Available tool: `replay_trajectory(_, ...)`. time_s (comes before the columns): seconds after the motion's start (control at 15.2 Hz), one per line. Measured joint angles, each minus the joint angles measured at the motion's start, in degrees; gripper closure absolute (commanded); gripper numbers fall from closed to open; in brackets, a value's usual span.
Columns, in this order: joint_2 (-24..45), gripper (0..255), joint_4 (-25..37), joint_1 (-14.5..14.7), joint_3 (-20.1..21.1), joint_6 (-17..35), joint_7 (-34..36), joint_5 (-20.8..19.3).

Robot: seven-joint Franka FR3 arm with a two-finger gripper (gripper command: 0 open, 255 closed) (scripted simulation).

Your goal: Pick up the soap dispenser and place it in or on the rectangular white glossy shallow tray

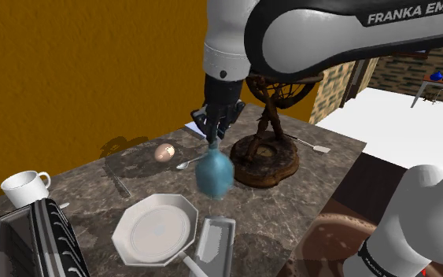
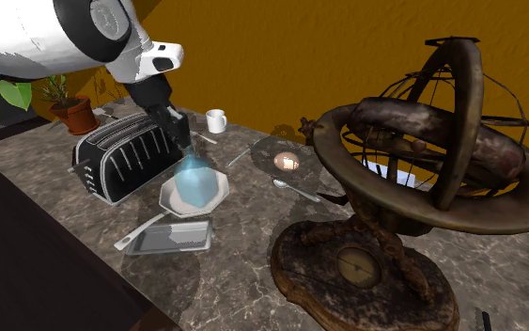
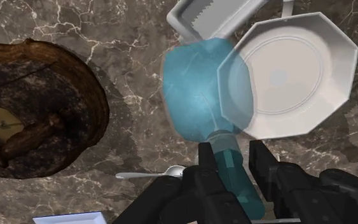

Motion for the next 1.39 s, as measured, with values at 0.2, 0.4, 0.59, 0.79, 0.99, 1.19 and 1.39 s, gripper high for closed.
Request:
replay_trajectory(0.2,-2.37,255,0.61,1.41,1.72,-3.01,2.42,1.18)
replay_trajectory(0.4,-4.78,255,0.90,3.08,3.93,-5.78,5.60,2.55)
replay_trajectory(0.59,-5.52,255,0.71,3.94,5.55,-6.40,7.75,3.21)
replay_trajectory(0.79,-6.11,255,-1.84,4.30,5.96,-4.47,8.31,3.57)
replay_trajectory(0.99,-6.00,255,-3.87,4.37,6.27,-2.37,8.62,3.62)
replay_trajectory(1.19,-5.90,255,-6.17,4.50,6.74,0.00,9.12,3.71)
replay_trajectory(1.39,-5.69,255,-8.17,4.52,7.03,2.19,9.39,3.71)
